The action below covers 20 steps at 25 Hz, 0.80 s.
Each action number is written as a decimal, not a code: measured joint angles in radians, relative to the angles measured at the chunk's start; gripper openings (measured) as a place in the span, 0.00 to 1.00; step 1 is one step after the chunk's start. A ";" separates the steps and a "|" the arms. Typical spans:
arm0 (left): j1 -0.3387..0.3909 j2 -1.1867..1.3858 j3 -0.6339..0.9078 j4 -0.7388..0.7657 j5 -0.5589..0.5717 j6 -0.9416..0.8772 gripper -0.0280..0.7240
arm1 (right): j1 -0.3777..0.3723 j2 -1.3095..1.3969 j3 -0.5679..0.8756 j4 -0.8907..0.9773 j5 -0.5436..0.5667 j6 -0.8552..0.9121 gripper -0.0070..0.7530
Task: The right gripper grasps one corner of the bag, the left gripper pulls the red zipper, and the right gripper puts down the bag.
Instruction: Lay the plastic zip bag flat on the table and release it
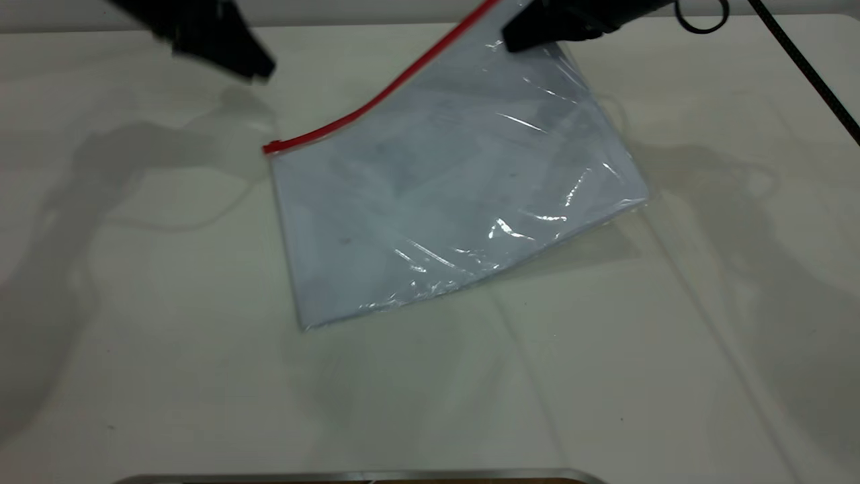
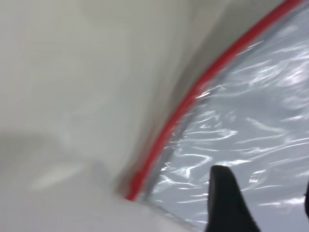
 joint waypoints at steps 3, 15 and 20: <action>0.000 -0.086 0.000 -0.040 0.050 0.000 0.71 | 0.000 0.000 0.000 -0.054 -0.163 0.019 0.31; 0.000 -0.471 0.000 -0.041 0.212 -0.077 0.71 | -0.007 -0.050 0.014 0.087 -0.672 0.084 0.77; 0.000 -0.644 0.000 -0.040 0.213 -0.095 0.72 | -0.008 -0.135 0.045 0.138 -0.337 0.130 0.78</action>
